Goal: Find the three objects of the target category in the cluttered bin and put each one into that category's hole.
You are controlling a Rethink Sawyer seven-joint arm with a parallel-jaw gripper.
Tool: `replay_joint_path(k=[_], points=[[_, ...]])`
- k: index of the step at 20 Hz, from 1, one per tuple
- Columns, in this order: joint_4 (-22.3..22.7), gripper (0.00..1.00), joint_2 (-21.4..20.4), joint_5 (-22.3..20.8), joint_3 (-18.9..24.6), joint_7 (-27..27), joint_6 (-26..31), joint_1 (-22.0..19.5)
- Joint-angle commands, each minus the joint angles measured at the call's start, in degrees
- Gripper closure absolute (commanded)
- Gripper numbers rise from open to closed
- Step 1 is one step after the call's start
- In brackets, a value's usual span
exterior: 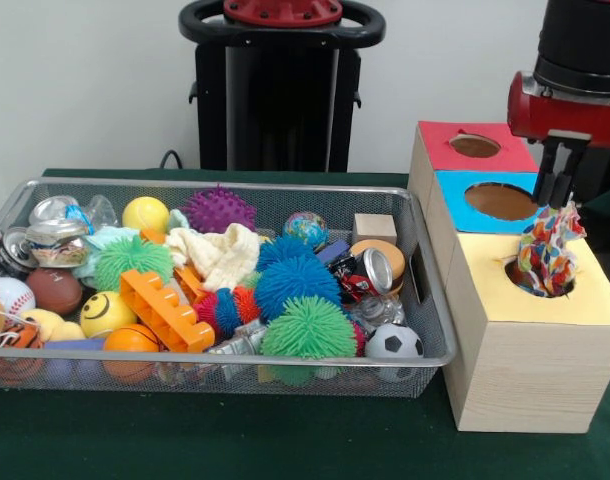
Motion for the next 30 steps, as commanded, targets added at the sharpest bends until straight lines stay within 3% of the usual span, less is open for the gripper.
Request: replay_joint_path(k=[1,15,30], points=[[2.9,1.0,4.0,0.5,4.0,10.1,-3.7,-1.3],[7.8,1.0,1.6,2.5,5.7,9.8,-3.1,-1.3],[7.8,1.0,3.1,2.9,6.5,9.3,-5.2,-1.6]])
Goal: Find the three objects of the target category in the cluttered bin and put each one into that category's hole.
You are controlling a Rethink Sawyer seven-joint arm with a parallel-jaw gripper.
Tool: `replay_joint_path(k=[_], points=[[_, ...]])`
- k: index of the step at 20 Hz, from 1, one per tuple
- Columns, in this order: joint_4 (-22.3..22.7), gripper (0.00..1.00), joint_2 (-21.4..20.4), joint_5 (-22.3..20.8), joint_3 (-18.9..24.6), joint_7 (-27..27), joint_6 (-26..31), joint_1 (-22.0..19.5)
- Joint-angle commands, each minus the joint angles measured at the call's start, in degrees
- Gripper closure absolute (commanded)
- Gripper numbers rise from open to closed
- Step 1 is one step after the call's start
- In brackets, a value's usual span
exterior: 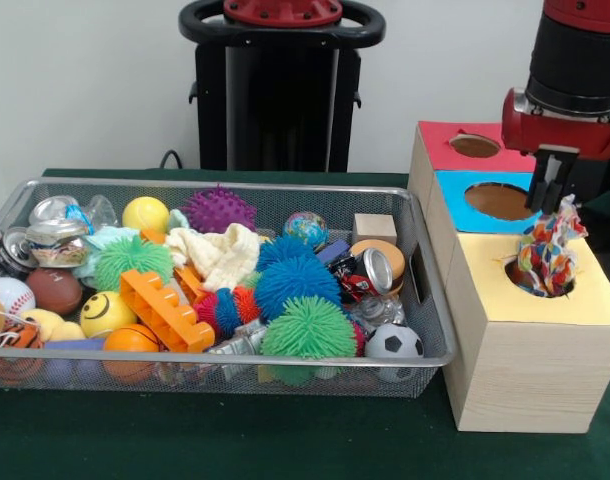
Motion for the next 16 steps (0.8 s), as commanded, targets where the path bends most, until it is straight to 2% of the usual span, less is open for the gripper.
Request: replay_joint_path(k=[1,16], points=[[5.1,1.0,2.4,1.6,5.5,9.3,-4.9,-1.7],[6.0,1.0,4.3,2.8,8.3,9.8,-9.8,-2.2]])
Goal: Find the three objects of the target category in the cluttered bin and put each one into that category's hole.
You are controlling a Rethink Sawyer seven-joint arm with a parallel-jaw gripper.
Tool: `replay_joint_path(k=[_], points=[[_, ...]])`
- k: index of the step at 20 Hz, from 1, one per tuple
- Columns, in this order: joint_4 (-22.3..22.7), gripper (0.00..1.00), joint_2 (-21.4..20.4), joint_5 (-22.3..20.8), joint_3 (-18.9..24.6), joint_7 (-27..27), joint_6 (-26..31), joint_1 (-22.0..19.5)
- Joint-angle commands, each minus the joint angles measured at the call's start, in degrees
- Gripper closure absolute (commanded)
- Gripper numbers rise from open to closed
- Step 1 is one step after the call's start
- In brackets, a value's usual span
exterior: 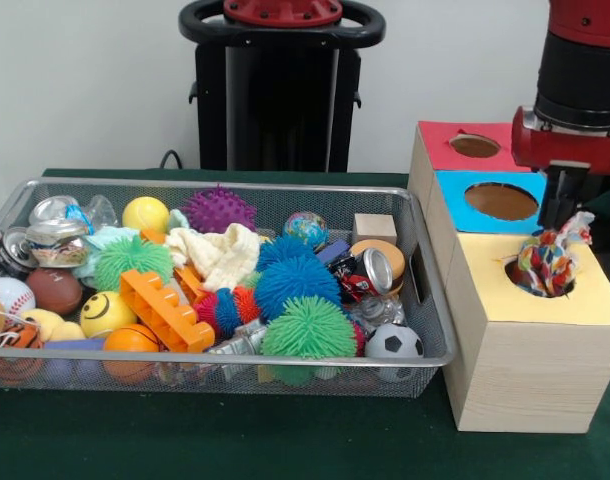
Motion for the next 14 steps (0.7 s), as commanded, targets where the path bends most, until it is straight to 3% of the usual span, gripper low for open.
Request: replay_joint_path(k=[1,6,11,14], points=[[4.5,1.0,4.3,2.5,6.6,9.9,-5.7,-2.2],[2.6,1.0,6.7,2.2,8.3,9.3,-12.0,-3.7],[-0.1,1.0,9.2,1.1,5.9,12.0,-19.1,-2.2],[-1.0,1.0,9.8,1.0,3.9,12.7,-19.9,-1.2]])
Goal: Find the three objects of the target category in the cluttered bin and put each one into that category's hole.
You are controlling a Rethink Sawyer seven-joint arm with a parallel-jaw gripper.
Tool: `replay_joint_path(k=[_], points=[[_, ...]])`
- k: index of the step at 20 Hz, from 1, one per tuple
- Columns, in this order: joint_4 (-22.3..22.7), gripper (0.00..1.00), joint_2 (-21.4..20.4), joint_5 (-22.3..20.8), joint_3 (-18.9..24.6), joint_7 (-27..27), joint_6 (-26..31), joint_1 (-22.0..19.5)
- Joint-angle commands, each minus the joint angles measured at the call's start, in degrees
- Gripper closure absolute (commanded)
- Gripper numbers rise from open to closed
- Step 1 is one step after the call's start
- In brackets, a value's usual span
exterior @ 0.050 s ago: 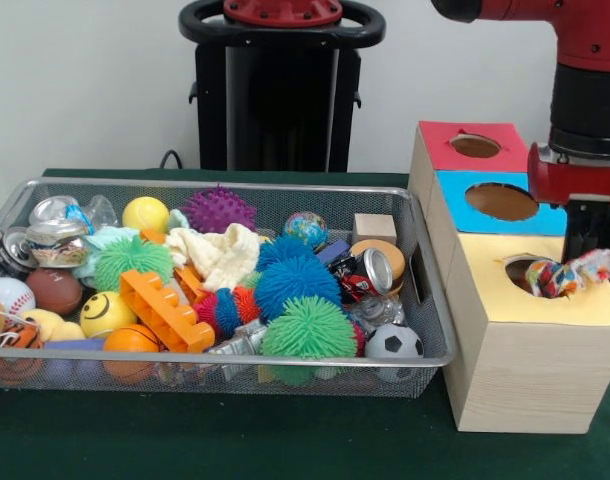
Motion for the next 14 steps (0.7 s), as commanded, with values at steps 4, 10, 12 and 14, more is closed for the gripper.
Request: replay_joint_path(k=[4,10,12,14], points=[[-1.6,1.0,8.2,0.7,-0.5,12.6,-6.9,0.3],[-5.4,1.0,7.8,-1.1,-7.7,11.7,3.8,2.5],[-5.3,1.0,7.1,-1.3,-8.4,11.0,6.7,2.3],[-5.8,1.0,6.8,-1.3,-10.0,11.5,10.7,2.7]])
